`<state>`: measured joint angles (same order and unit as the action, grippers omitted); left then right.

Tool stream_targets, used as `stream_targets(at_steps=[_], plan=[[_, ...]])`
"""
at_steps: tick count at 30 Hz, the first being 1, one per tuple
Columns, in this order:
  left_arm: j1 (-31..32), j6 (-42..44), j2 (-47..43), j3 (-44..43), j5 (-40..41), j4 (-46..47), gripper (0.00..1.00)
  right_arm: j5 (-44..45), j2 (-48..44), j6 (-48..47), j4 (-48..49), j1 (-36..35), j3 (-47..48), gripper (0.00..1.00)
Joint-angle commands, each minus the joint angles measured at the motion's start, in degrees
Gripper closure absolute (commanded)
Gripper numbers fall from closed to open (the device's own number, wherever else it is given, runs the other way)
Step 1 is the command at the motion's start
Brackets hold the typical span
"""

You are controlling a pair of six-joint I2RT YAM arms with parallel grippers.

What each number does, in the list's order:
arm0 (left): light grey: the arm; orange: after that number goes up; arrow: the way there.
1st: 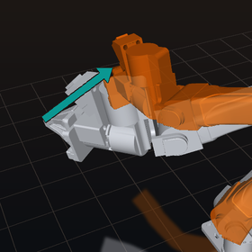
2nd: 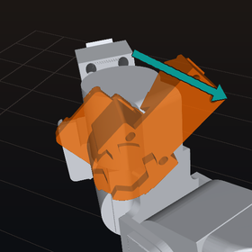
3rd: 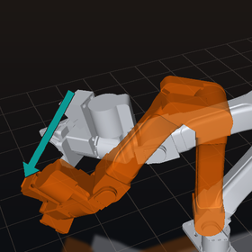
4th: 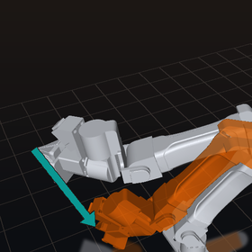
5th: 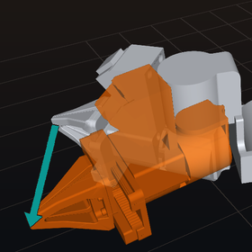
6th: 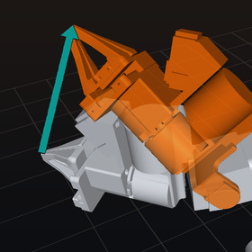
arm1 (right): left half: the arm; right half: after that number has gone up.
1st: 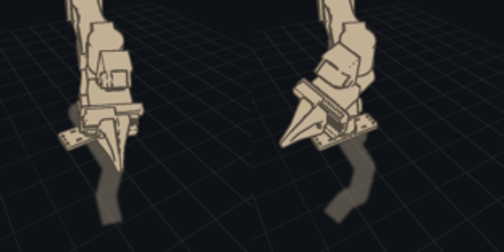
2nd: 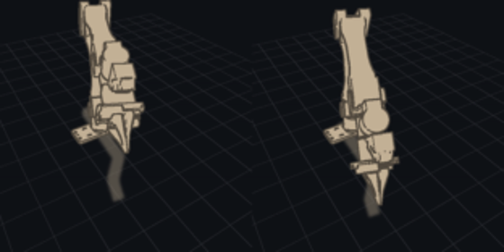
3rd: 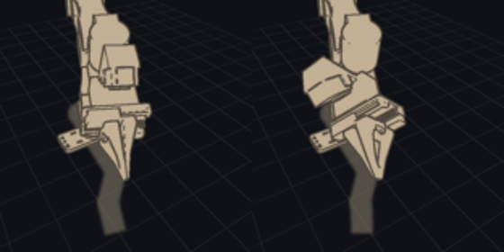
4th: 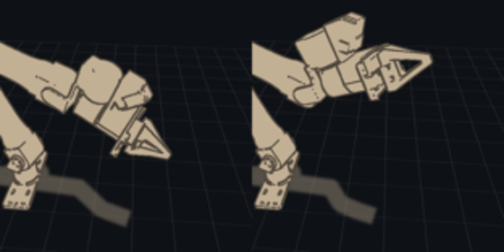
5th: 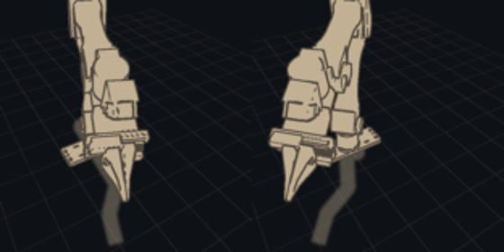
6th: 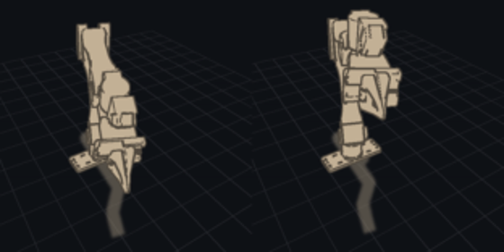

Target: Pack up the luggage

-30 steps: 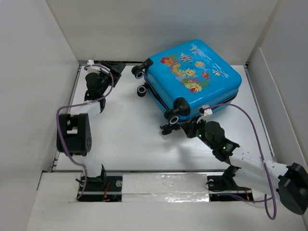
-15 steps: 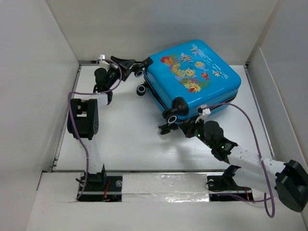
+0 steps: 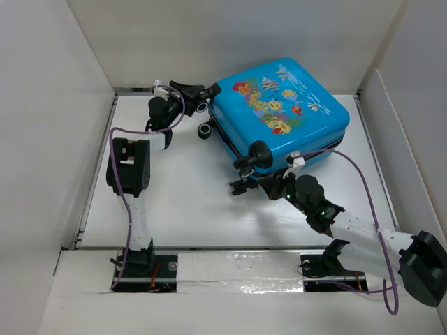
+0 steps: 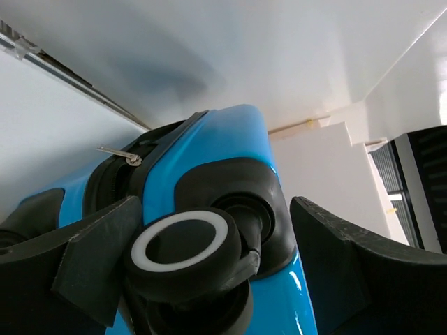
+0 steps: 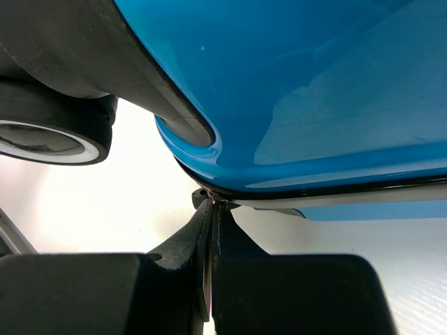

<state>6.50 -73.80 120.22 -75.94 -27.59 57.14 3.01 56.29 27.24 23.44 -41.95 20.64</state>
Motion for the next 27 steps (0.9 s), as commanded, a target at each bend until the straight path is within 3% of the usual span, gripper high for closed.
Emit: stream_targets(at_steps=[1, 3, 5, 7, 10, 11, 13, 18, 22, 27], plan=[[1.1, -1.3, -0.3, -3.3, 0.7, 3.9, 0.17, -4.1, -1.8, 1.5, 9.3, -1.1, 0.9, 1.00], [1.6, -3.2, -0.3, -2.4, 3.0, 5.0, 0.36, -4.1, -2.2, 1.7, 9.3, -1.1, 0.7, 1.00], [1.6, -4.5, -0.3, -0.9, 4.3, 7.1, 0.49, -4.0, -3.2, 1.8, 9.2, -1.1, 0.7, 1.00], [1.6, -5.7, -0.3, 0.3, 5.8, 8.3, 0.56, -3.8, -4.4, 1.8, 8.5, -1.1, 0.6, 1.00], [1.6, -5.8, -0.8, 1.8, 7.5, 10.6, 0.75, -3.3, -5.6, 2.0, 7.6, -1.1, 0.5, 1.00], [1.6, -5.9, -1.2, 2.3, 7.6, 11.7, 0.89, -2.1, -6.3, 2.0, 7.6, -1.1, 0.4, 1.00], [1.6, -5.8, -2.1, 4.6, 8.2, 13.7, 0.99, -1.7, -6.8, 1.9, 7.1, -0.6, 0.3, 1.00], [1.6, -5.3, -9.8, 15.7, 9.4, 22.6, 1.00, -6.2, -8.1, 1.8, 5.0, 4.1, 1.9, 1.00], [3.7, -3.3, -18.6, 33.3, 12.3, 29.8, 1.00, -11.6, -7.3, -0.5, 2.1, 10.2, 6.3, 1.00], [7.7, -0.6, -30.6, 47.7, 16.1, 35.0, 1.00, -16.1, -5.9, -4.8, -3.5, 19.7, 14.6, 1.00]])
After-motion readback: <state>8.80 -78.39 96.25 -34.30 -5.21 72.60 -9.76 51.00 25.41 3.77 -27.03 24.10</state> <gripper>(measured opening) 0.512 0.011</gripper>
